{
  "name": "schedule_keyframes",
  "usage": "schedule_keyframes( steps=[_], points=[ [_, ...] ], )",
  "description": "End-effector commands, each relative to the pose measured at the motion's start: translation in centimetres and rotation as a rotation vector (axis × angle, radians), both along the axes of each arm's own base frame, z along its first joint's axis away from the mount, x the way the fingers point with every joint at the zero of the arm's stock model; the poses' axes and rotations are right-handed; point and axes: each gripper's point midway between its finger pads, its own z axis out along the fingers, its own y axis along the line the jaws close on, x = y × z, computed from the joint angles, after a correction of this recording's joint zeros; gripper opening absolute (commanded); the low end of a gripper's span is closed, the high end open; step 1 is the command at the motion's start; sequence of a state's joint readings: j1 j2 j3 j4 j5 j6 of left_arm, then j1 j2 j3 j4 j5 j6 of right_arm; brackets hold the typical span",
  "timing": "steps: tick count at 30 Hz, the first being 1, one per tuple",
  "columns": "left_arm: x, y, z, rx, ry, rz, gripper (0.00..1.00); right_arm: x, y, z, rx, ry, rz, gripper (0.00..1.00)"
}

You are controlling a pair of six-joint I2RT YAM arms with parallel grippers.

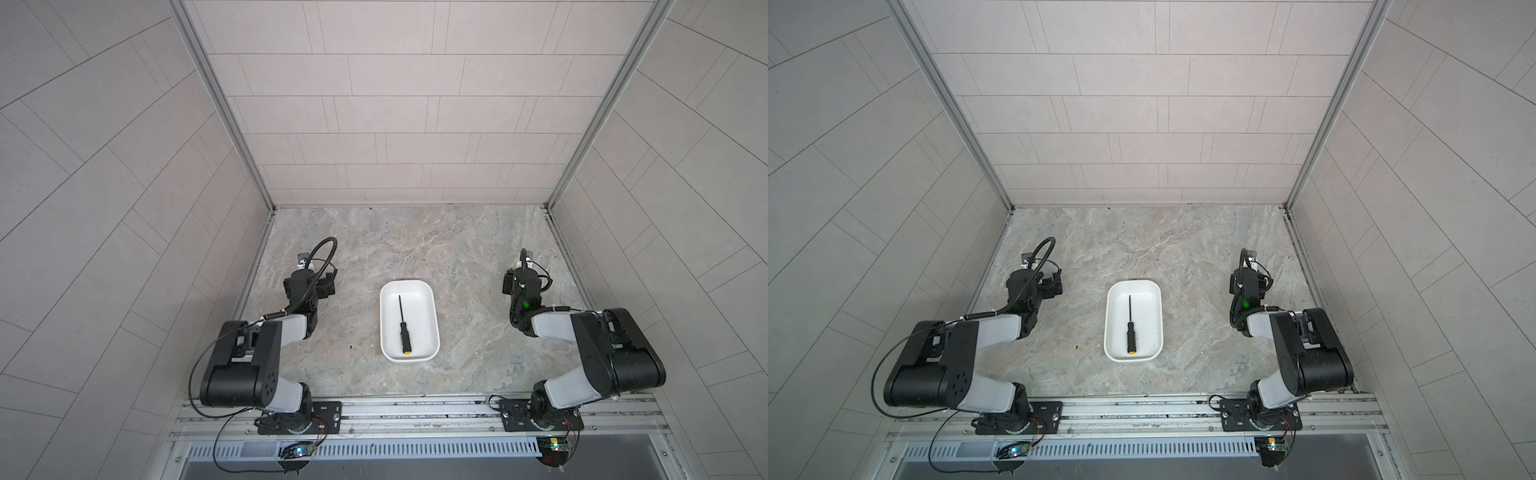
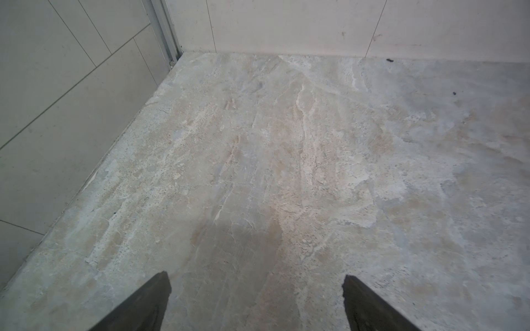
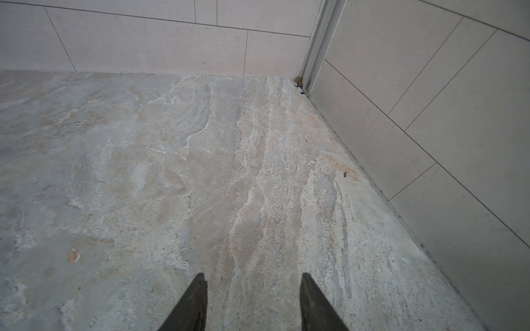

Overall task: Put the screwdriver in the bin
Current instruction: Reset both arms

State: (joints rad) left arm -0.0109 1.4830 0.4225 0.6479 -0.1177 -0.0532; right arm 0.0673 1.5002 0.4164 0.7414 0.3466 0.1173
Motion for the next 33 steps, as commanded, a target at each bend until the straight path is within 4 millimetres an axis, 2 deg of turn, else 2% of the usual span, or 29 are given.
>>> schedule_keyframes(
  steps=[1,10,13,14,16,17,33],
  points=[
    [1.22,0.63,1.23,-0.001,-0.054,0.033,1.0,-0.02,0.2,-0.16,-0.016,0.004,0.013,0.48],
    [1.54,0.64,0.34,0.016,-0.033,0.034,1.0,0.01,0.19,-0.13,-0.015,0.002,0.013,0.51],
    [1.48,0.62,0.36,0.019,-0.029,0.034,1.0,0.0,0.17,-0.14,-0.016,0.003,0.012,0.57],
    [1.46,0.56,0.49,0.019,-0.038,0.033,1.0,-0.02,0.2,-0.16,-0.016,0.004,0.013,0.65],
    [1.37,0.38,0.69,0.024,-0.043,0.029,1.0,-0.04,0.18,-0.19,-0.016,0.005,0.013,0.93],
    [1.32,0.39,0.85,0.029,-0.048,0.029,1.0,-0.03,0.14,-0.16,-0.016,0.004,0.011,0.99],
    [1.36,0.15,0.82,0.043,-0.042,0.026,1.0,-0.01,0.18,-0.16,-0.018,0.005,0.01,0.99]
  ],
)
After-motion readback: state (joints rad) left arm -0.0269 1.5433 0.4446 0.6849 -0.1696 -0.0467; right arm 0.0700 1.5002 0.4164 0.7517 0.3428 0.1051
